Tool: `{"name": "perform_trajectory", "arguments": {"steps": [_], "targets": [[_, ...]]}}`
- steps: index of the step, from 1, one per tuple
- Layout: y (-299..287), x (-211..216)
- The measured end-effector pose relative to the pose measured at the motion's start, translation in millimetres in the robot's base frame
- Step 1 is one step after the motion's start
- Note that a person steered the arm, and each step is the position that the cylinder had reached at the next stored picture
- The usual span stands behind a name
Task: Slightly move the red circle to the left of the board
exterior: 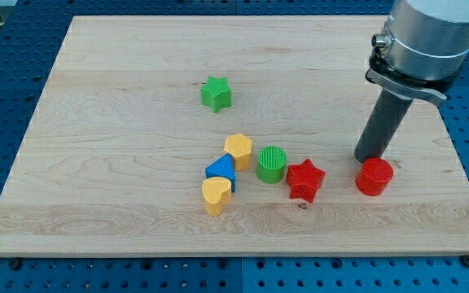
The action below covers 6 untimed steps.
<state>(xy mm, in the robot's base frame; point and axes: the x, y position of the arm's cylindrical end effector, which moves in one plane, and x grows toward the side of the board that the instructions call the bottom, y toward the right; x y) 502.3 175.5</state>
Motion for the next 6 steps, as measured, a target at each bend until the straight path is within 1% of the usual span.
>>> {"name": "perform_trajectory", "arguments": {"steps": [1,2,3,4,5,6], "targets": [[38.0,0.0],[48.8,15.2],[39.6,40.4],[36.9,40.7],[37.4,15.0],[27.2,28.9]]}}
